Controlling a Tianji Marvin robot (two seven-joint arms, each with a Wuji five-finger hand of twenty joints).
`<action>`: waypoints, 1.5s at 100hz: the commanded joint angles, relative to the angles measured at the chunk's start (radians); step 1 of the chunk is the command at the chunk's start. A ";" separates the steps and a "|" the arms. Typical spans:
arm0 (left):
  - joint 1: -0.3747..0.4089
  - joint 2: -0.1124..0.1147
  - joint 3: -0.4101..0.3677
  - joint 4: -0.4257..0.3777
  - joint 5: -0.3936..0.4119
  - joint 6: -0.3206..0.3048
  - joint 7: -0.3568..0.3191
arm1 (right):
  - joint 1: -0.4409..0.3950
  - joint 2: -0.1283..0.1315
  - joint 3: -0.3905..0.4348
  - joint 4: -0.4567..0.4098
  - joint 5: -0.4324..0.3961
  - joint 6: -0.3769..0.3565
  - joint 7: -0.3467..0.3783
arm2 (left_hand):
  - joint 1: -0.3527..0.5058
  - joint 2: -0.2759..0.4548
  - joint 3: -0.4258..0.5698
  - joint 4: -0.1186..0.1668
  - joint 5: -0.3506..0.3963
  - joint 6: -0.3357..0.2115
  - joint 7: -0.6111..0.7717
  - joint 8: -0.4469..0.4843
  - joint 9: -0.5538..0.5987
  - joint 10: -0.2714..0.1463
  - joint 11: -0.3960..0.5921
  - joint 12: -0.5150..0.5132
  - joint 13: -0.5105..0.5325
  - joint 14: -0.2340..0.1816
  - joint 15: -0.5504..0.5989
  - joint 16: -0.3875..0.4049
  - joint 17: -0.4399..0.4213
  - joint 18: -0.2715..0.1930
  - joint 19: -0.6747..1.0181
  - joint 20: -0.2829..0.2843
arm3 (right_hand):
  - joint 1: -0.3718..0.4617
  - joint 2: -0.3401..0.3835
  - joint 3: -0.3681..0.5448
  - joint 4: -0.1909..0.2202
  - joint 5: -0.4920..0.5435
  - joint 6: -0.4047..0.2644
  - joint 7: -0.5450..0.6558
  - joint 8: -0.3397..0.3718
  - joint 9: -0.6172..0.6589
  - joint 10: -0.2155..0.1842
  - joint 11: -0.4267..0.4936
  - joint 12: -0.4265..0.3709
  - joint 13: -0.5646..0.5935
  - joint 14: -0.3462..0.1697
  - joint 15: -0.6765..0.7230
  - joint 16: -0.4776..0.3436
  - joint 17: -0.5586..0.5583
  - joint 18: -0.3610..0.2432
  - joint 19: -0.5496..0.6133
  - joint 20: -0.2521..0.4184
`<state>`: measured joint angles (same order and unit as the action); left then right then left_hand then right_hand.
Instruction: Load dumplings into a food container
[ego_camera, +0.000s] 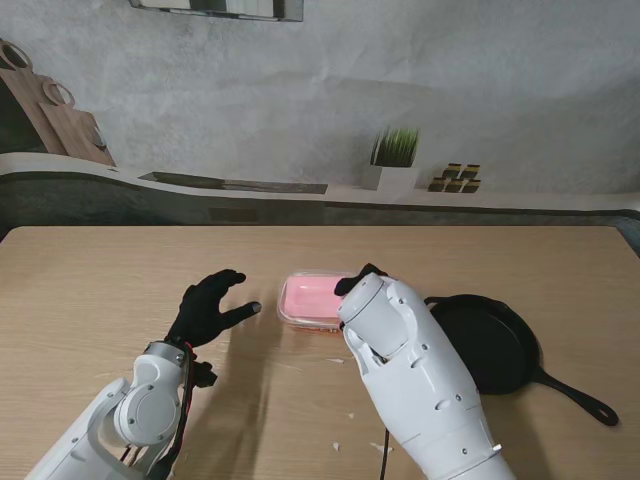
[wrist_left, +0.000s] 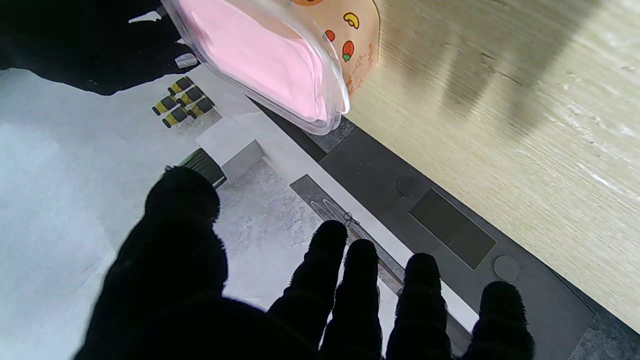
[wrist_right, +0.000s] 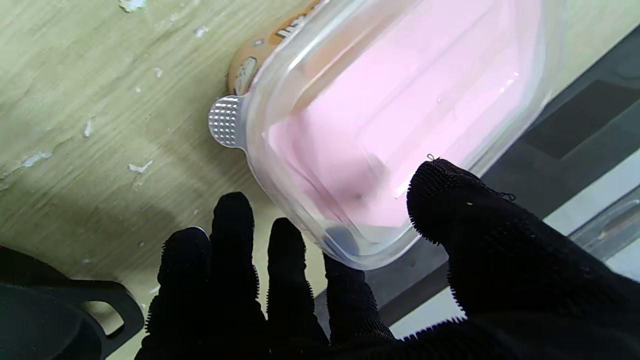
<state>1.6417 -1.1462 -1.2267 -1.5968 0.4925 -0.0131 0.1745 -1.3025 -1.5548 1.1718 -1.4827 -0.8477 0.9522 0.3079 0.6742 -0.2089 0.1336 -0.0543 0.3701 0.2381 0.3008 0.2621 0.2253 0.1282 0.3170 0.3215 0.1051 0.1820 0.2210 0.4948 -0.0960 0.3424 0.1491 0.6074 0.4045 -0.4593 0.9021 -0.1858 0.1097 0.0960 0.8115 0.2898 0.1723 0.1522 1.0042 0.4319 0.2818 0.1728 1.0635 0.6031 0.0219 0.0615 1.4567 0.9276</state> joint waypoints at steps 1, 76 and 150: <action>0.002 -0.002 0.000 -0.002 0.001 0.000 -0.015 | 0.003 0.009 -0.014 0.009 0.040 0.063 -0.028 | 0.022 -0.008 0.009 0.039 0.020 -0.002 -0.018 -0.008 -0.023 0.015 0.012 -0.003 -0.026 -0.011 -0.015 0.005 -0.011 -0.030 -0.024 -0.013 | -0.051 0.037 -0.022 0.050 -0.031 -0.032 -0.071 -0.021 -0.017 -0.034 -0.086 -0.039 -0.072 -0.010 -0.018 -0.018 -0.038 -0.129 -0.006 -0.027; -0.155 0.026 0.101 0.110 0.108 -0.007 -0.104 | 0.019 0.392 -0.255 -0.050 0.328 -0.349 -0.305 | 0.040 -0.072 0.106 0.036 0.039 -0.167 0.027 0.011 0.009 -0.015 0.059 0.036 -0.002 -0.015 0.031 0.024 0.015 -0.020 0.002 0.020 | -0.100 -0.027 0.059 0.037 -0.001 -0.398 -0.018 0.093 0.017 -0.188 -0.608 -0.203 -0.145 -0.212 -0.689 -0.328 -0.017 -0.129 -0.950 -0.056; -0.381 0.002 0.308 0.290 0.037 0.088 -0.146 | -0.039 0.414 -0.260 -0.045 0.243 -0.482 -0.301 | 0.013 -0.039 0.219 0.019 -0.013 -0.082 0.044 -0.010 0.179 0.048 0.082 0.073 0.111 0.033 0.195 0.080 0.025 -0.006 -0.003 0.022 | -0.088 -0.029 0.112 0.038 0.096 -0.327 0.057 0.051 0.113 -0.066 0.013 0.019 -0.018 -0.057 -0.252 -0.126 -0.014 -0.040 -0.557 -0.145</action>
<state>1.2738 -1.1289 -0.9237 -1.3092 0.5447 0.0625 0.0493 -1.3262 -1.1282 0.9099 -1.5253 -0.6084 0.4756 0.0035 0.6872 -0.2889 0.3339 -0.0543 0.3920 0.1450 0.3413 0.2622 0.3974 0.1616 0.4139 0.4050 0.2008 0.2078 0.4045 0.5709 -0.0654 0.3423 0.1495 0.6107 0.3334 -0.5008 0.9947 -0.1857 0.2023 -0.2340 0.8582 0.3596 0.2662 0.0702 1.0000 0.4394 0.2532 0.0961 0.8000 0.4660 0.0275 0.0247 0.8671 0.7959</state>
